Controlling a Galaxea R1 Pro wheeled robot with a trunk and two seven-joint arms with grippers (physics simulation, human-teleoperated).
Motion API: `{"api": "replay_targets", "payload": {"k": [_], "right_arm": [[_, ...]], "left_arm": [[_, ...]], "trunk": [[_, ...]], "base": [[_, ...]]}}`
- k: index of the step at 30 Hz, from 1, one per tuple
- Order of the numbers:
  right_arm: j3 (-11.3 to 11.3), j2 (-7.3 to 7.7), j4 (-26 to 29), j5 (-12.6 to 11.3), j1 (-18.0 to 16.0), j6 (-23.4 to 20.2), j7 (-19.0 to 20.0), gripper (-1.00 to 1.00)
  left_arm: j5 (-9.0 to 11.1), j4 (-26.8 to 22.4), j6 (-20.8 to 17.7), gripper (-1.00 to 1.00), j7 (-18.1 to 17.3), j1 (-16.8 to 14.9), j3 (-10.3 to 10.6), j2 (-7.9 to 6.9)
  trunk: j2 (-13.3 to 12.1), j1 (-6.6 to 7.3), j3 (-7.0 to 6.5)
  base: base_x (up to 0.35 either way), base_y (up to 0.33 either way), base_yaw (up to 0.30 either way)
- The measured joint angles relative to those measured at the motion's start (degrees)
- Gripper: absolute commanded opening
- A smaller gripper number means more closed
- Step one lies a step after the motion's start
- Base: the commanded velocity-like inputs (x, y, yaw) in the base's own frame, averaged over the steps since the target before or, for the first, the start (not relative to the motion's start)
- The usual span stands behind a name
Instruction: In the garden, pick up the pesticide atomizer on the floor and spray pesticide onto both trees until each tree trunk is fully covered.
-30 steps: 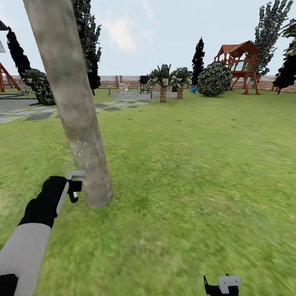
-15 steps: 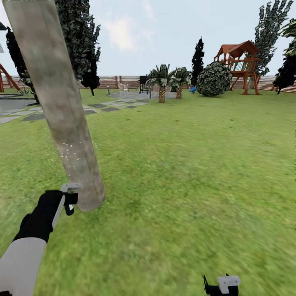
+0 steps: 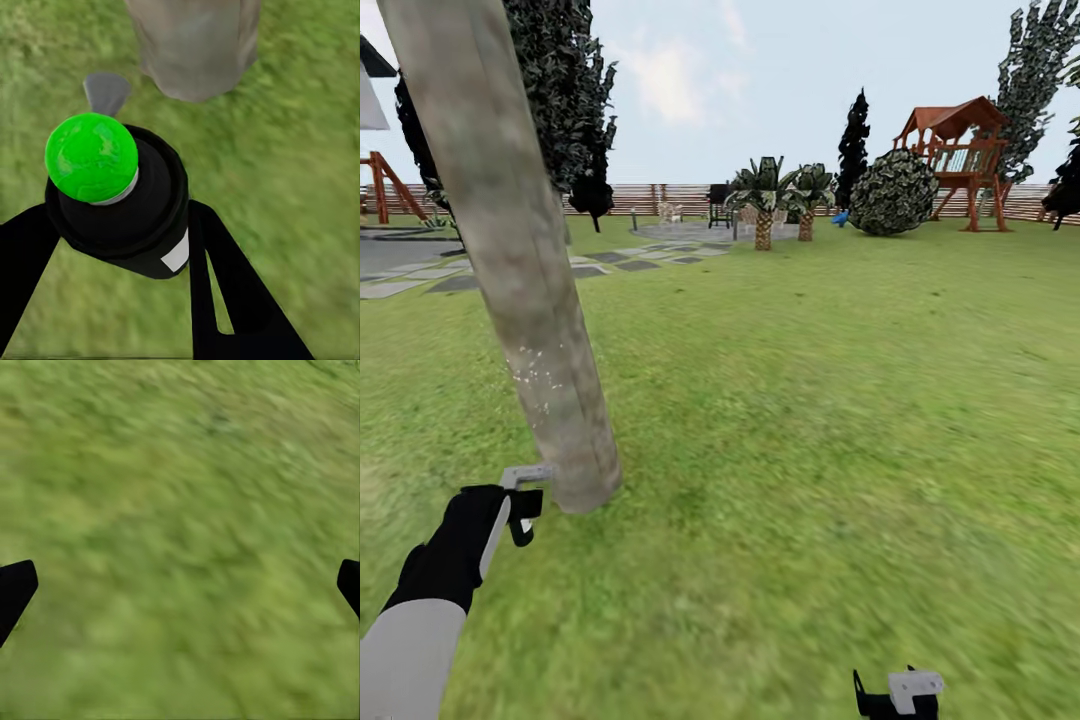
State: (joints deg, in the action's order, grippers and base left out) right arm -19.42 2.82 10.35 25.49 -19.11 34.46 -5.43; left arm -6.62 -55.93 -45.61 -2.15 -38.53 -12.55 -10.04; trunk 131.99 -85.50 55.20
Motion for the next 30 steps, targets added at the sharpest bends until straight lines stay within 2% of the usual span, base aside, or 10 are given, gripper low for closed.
{"api": "replay_targets", "payload": {"k": [2, 5, 8, 10, 13, 17, 20, 30], "right_arm": [[0.0, 0.0, 0.0, 0.0, 0.0, 0.0, -0.04, 1.0], [0.0, 0.07, -0.05, 0.0, 0.07, 0.0, -0.06, 1.0], [0.0, 0.08, -0.07, 0.02, 0.03, 0.0, -0.02, 1.0], [0.0, 0.09, -0.04, 0.01, 0.05, 0.0, 0.01, 1.0], [0.0, 0.09, -0.01, 0.0, 0.05, 0.01, 0.02, 1.0], [0.0, 0.09, 0.02, 0.0, 0.04, 0.01, 0.02, 1.0], [0.0, 0.09, 0.02, 0.0, 0.04, 0.01, -0.06, 1.0], [0.0, 0.08, 0.01, 0.0, 0.03, 0.01, -0.08, 1.0]], "left_arm": [[0.03, 2.75, 1.13, -1.0, 0.0, 0.22, 0.01, 0.02], [0.01, 9.85, 7.7, -1.0, 0.03, 0.26, -0.08, -0.07], [-0.15, 11.77, 9.54, -1.0, 0.77, 0.24, -0.09, -0.16], [-0.03, 12.08, 9.86, -1.0, 2.93, 0.25, 0.07, -0.05], [0.61, 12.22, 10.15, -1.0, 4.34, 0.29, 0.15, 0.25], [0.79, 12.25, 10.43, -1.0, 4.53, 0.32, 0.16, 0.34], [0.8, 12.27, 13.08, -1.0, 4.59, 0.33, 0.16, 0.34], [0.89, 12.25, 13.75, -1.0, 4.62, 0.34, 0.1, 0.52]], "trunk": [[0.0, 0.0, 0.0], [0.0, 0.0, 0.0], [0.0, 0.0, 0.0], [0.0, 0.0, 0.0], [0.0, 0.0, 0.0], [0.0, -0.01, 0.0], [0.0, -0.03, 0.0], [0.0, -0.02, 0.0]], "base": [[0.334, 0.0, 0.092], [0.338, 0.0, 0.014], [0.338, -0.016, 0.002], [0.338, -0.062, 0.0], [0.31, -0.115, 0.0], [0.223, -0.184, 0.0], [0.032, -0.26, 0.058], [0.114, -0.269, 0.233]]}}
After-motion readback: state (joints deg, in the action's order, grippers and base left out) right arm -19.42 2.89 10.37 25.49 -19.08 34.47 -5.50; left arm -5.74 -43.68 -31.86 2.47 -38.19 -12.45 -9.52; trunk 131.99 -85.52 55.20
